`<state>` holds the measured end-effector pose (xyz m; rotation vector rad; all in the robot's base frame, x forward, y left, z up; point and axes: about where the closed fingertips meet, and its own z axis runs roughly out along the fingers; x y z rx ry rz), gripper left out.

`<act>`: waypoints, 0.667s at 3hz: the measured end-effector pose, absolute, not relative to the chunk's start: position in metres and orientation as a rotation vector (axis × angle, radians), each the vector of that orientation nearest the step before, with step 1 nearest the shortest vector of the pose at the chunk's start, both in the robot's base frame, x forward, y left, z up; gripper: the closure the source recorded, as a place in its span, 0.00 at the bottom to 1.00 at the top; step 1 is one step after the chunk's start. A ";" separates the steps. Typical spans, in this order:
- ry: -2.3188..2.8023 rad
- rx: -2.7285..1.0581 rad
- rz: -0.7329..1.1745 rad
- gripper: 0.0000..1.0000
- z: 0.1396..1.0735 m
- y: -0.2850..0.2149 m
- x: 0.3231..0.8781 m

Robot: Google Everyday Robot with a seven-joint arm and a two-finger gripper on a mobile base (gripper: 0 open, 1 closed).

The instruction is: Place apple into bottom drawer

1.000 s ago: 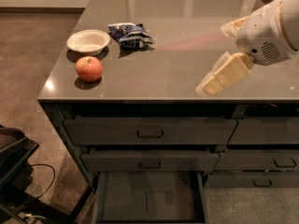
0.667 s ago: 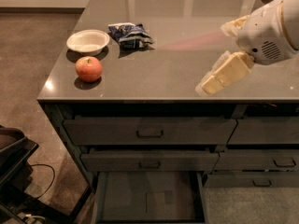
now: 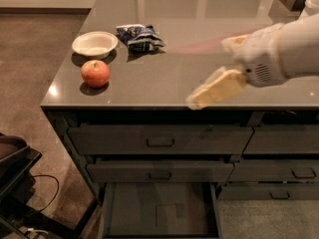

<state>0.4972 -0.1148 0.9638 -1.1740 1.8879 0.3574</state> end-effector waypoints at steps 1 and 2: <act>1.788 -1.094 0.491 0.00 0.958 -0.060 0.511; 1.679 -1.106 0.578 0.00 0.954 -0.004 0.528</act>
Offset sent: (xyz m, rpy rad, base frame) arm 0.0520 0.1673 -0.0175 0.3374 -0.0942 0.1836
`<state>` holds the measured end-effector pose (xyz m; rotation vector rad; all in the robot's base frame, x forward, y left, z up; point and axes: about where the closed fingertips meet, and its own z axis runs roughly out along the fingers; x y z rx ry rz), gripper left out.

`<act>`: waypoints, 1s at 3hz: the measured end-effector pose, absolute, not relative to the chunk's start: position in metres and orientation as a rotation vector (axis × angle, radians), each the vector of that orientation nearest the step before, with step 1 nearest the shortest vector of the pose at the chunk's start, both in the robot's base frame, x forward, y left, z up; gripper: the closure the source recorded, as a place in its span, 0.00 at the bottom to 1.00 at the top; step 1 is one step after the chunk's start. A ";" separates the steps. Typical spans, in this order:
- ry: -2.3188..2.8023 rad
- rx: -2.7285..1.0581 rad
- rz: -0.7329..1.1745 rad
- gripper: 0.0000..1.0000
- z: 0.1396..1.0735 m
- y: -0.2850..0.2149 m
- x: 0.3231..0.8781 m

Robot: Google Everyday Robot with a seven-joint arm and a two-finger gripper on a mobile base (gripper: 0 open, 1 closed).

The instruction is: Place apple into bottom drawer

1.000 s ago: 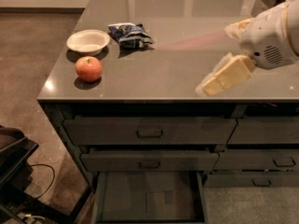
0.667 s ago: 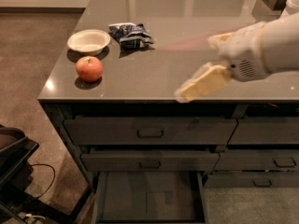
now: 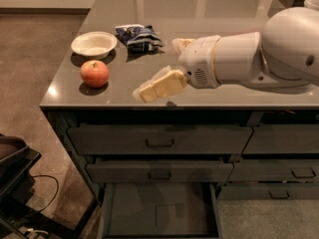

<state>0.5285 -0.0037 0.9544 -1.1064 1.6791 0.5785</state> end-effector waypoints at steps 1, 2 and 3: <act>1.685 -1.098 0.571 0.00 0.952 -0.005 0.527; 1.685 -1.098 0.571 0.00 0.952 -0.005 0.527; 1.611 -1.153 0.559 0.00 0.943 0.017 0.555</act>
Offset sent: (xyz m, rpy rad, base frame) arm 0.0513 0.0143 -0.0340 -0.0030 -0.1024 -0.0116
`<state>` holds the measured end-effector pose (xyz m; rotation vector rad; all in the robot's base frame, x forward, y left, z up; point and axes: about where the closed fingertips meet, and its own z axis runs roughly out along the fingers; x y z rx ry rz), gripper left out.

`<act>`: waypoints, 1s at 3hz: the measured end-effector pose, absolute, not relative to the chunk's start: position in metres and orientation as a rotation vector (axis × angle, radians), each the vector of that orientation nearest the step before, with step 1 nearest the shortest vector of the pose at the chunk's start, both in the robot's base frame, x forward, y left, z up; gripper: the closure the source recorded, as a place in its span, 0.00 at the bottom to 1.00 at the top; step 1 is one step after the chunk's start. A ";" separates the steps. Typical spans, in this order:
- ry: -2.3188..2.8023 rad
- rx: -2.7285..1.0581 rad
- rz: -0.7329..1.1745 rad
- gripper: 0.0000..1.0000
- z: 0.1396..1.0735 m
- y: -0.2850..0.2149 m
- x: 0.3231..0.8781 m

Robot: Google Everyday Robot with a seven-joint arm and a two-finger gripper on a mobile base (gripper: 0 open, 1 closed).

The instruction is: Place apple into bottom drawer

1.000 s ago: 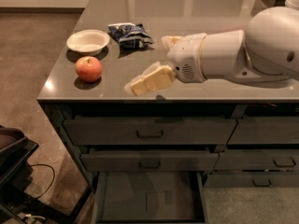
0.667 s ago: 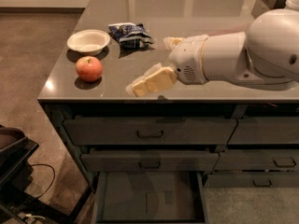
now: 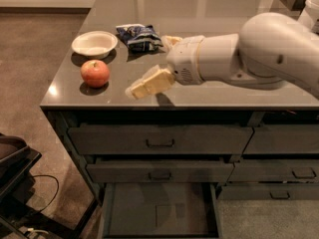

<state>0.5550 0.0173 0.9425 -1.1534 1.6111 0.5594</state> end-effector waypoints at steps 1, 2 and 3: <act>1.545 -1.247 0.547 0.00 0.931 0.048 0.580; 1.546 -1.247 0.547 0.00 0.931 0.048 0.580; 1.526 -1.280 0.579 0.00 0.921 0.065 0.596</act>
Offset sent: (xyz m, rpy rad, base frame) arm 0.0227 0.0196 -0.0101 -0.0253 -0.0429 0.0513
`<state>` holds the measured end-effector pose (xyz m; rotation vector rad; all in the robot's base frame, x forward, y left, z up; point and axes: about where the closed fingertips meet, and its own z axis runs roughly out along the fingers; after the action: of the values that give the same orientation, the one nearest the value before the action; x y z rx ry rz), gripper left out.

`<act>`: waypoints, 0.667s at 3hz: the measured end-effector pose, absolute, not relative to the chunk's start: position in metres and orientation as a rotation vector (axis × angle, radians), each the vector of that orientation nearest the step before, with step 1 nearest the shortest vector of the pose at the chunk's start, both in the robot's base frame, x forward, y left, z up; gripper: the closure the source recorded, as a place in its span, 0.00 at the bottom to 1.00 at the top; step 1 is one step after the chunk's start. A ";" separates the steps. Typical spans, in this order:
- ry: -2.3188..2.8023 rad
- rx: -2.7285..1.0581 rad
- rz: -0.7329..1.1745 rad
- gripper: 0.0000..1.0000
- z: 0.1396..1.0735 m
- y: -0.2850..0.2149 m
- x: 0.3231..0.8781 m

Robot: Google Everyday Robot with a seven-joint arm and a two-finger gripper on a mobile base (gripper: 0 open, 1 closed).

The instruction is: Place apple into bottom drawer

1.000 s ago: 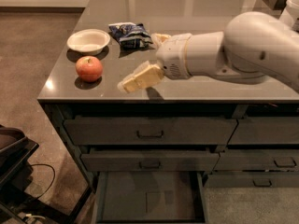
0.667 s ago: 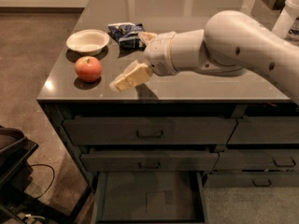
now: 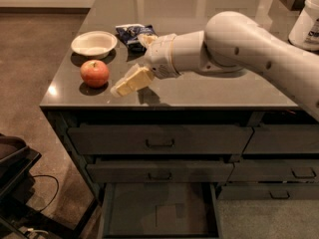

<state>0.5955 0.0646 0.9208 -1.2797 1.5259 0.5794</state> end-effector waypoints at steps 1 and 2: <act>1.488 -1.295 0.643 0.00 0.915 0.092 0.613; 1.416 -1.333 0.779 0.00 0.908 0.144 0.632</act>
Offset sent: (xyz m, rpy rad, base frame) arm 0.0485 0.0813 -0.0137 0.1222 0.0307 0.1594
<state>0.6325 0.1435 0.9076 -1.3334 1.4163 0.7793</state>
